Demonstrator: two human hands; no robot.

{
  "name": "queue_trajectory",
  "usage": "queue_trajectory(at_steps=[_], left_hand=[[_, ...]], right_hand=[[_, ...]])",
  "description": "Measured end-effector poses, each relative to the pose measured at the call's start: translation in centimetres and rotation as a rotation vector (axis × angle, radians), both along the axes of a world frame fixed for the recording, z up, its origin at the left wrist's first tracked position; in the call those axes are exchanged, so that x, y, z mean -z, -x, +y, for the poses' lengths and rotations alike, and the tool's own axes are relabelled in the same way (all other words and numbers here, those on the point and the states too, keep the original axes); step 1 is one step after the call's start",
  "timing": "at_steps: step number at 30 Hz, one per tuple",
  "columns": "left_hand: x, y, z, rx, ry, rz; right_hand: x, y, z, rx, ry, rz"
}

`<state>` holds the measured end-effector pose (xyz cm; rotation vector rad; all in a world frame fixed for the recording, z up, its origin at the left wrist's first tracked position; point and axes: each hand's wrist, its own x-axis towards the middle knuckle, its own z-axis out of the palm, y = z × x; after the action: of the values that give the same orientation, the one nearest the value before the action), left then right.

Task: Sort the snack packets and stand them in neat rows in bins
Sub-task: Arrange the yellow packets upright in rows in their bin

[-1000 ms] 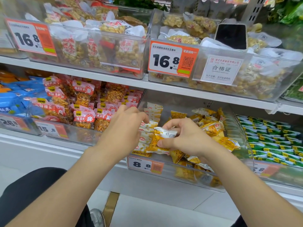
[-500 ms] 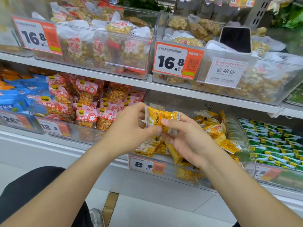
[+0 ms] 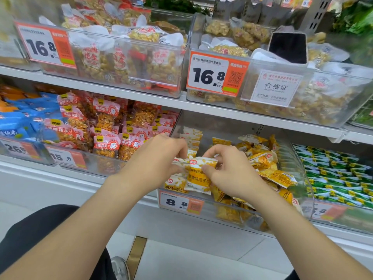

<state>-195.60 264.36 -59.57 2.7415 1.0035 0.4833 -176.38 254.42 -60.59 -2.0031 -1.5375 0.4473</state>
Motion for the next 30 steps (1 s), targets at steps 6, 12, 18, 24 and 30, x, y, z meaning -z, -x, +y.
queue_trajectory(at_steps=[6, 12, 18, 24, 30], left_hand=[[0.1, -2.3, -0.3, 0.045, -0.296, 0.510], [0.7, -4.0, -0.7, -0.025, -0.393, 0.691], [1.4, -3.4, -0.4, -0.052, -0.421, 0.609], [2.0, -1.1, 1.2, -0.003, -0.260, 0.175], [3.2, 0.5, 1.4, -0.156, 0.143, -0.183]], right_hand=[[0.5, 0.5, -0.3, -0.170, 0.280, 0.163], [1.3, 0.6, 0.2, -0.189, 0.337, 0.186], [2.5, 1.6, 1.2, -0.192, 0.303, 0.235], [2.8, 2.5, 2.4, -0.072, 0.268, -0.009], [2.5, 3.9, 3.0, 0.049, 0.417, 0.052]])
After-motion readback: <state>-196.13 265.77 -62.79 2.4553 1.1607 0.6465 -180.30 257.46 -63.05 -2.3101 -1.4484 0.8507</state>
